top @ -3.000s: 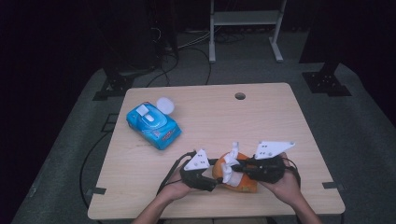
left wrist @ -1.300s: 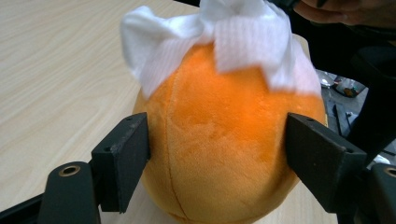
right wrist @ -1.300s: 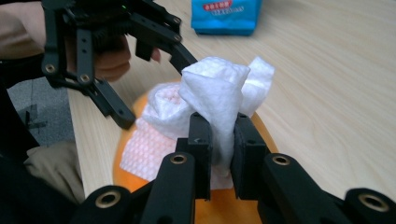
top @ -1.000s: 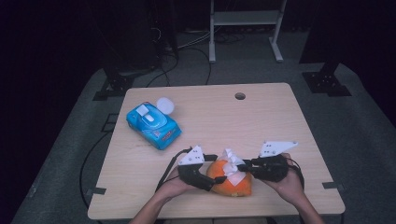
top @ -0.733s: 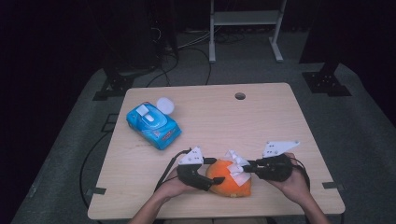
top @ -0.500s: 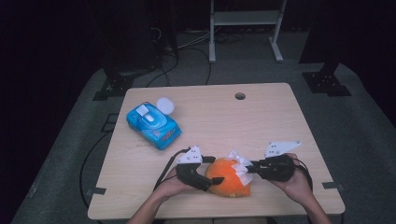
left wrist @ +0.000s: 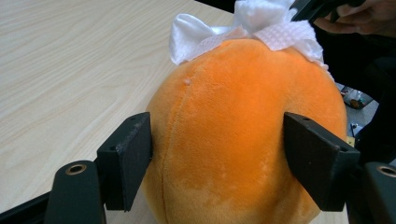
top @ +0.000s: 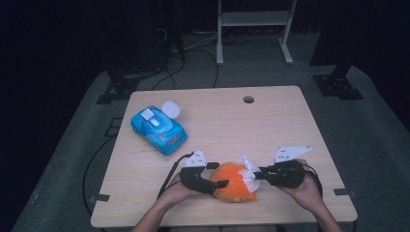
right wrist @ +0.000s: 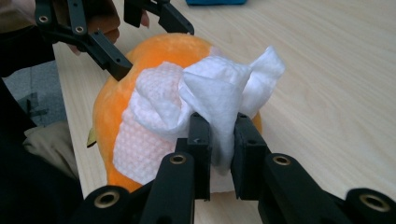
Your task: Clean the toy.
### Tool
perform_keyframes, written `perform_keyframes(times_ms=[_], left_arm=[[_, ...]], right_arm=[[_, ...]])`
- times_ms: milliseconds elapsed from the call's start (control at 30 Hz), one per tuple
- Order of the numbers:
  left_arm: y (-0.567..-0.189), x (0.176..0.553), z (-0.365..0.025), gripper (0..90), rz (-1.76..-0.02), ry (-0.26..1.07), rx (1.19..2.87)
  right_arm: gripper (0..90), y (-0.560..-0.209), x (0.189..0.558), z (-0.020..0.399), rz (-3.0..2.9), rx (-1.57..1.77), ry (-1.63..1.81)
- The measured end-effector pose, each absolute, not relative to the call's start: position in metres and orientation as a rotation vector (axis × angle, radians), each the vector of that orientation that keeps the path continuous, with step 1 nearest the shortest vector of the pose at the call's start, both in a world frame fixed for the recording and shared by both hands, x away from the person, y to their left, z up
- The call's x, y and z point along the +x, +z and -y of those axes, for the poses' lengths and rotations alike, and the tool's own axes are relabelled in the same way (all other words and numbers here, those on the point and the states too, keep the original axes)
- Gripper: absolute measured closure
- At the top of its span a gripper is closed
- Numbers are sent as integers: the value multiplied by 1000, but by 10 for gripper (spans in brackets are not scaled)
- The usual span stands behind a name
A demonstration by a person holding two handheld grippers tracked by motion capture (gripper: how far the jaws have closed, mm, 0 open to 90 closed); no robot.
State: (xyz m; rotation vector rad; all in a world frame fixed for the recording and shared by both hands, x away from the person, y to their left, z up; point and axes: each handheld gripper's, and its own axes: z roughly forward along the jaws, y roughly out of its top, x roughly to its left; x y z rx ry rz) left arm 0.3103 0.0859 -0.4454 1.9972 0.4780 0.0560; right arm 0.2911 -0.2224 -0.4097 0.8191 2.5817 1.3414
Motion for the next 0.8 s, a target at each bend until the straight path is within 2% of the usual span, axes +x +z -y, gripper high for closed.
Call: perform_keyframes(times_ms=[267, 467, 667, 800], left_arm=[[-447, 311, -85, 241, -495, 58, 1985], [-448, 311, -84, 242, -508, 54, 1980], [-447, 309, -82, 239, -506, 65, 1983], [-445, 308, -82, 236, -501, 31, 1986]], right_arm=[[787, -398, 281, 203, -2586, 687, 1364], [789, -409, 287, 220, -2580, 799, 1260], [790, -398, 285, 208, -2573, 745, 1389], [788, -405, 291, 204, -2586, 789, 1376]])
